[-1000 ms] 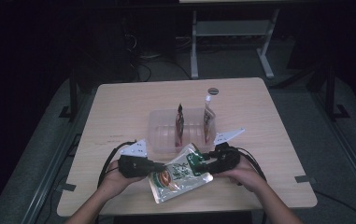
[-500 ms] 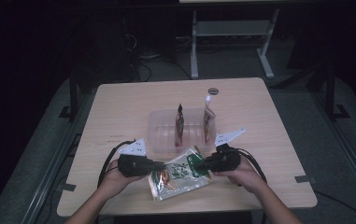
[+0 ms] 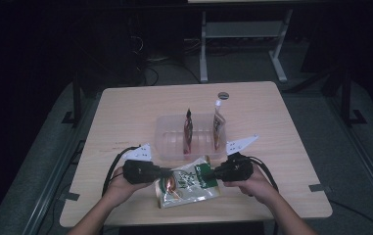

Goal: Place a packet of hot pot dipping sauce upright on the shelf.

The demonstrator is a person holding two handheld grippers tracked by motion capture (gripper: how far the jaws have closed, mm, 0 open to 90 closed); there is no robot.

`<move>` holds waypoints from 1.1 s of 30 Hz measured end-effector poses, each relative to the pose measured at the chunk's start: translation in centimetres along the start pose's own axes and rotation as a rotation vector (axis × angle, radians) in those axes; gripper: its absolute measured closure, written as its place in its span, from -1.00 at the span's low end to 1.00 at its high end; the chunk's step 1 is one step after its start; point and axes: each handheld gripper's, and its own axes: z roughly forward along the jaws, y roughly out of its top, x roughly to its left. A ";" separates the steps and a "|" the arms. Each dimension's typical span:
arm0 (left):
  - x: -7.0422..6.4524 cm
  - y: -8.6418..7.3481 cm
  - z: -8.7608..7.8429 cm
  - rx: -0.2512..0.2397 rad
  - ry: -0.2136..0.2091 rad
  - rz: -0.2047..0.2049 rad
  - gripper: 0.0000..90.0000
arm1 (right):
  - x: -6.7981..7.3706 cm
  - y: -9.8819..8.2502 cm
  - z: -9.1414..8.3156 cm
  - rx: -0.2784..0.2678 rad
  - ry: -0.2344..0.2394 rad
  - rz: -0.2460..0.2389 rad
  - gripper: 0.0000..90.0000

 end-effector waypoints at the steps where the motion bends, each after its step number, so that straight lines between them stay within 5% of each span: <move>1: 0.0 0.0 0.0 -0.003 0.002 0.000 0.99 | 0.2 0.1 -0.1 -0.004 0.003 -0.006 1.00; 10: -0.1 0.3 0.5 -0.009 0.007 -0.013 0.93 | 1.2 0.9 -0.4 -0.037 0.041 -0.033 1.00; 15: -0.7 0.7 1.4 0.034 0.035 0.025 0.87 | 2.0 1.6 -0.3 -0.060 0.065 -0.062 1.00; 23: -1.8 1.4 2.8 0.050 0.011 0.061 0.88 | 3.1 2.8 0.2 -0.087 0.097 -0.096 1.00; 33: -2.0 1.5 2.6 0.031 0.006 0.045 0.67 | 3.7 3.0 0.1 -0.092 0.100 -0.110 1.00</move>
